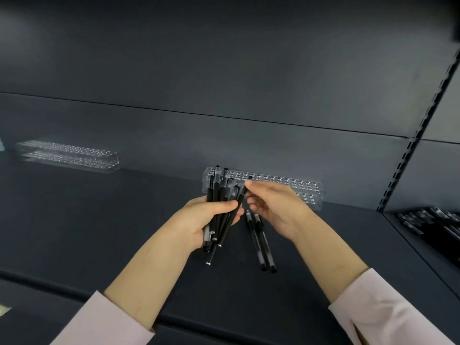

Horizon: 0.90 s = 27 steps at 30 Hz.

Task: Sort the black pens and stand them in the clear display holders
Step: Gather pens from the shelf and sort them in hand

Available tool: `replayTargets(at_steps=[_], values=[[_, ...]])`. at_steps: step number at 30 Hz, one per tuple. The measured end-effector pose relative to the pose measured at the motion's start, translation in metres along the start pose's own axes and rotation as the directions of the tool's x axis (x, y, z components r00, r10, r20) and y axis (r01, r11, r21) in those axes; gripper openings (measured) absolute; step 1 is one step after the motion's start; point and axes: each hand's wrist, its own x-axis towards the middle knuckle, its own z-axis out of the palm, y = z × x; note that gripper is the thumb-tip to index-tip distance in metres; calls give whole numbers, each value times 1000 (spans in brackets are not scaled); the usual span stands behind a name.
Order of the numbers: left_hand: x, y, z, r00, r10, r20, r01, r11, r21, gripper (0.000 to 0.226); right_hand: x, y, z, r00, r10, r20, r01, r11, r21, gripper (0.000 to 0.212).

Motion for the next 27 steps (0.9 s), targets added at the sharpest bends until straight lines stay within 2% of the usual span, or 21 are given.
replayTargets(at_steps=[3, 6, 12, 20, 27], values=[[-4, 10, -25, 1000, 27, 14, -27, 1000, -9, 26, 6, -3, 32, 1000, 17, 3, -17, 996, 90, 4], [-5, 29, -63, 998, 55, -21, -56, 997, -52, 20, 19, -2, 70, 1000, -9, -24, 12, 993, 119, 4], [8, 84, -185, 989, 60, -134, -78, 989, -127, 13, 64, 3, 182, 992, -79, -98, 92, 986, 136, 15], [27, 154, -367, 992, -10, -128, -6, 992, -124, 17, 107, 35, 360, 1000, 18, -19, -17, 997, 81, 20], [45, 184, -444, 995, 10, -103, -9, 1000, 15, 11, 127, 63, 447, 999, 50, -6, -50, 999, 9, 20]])
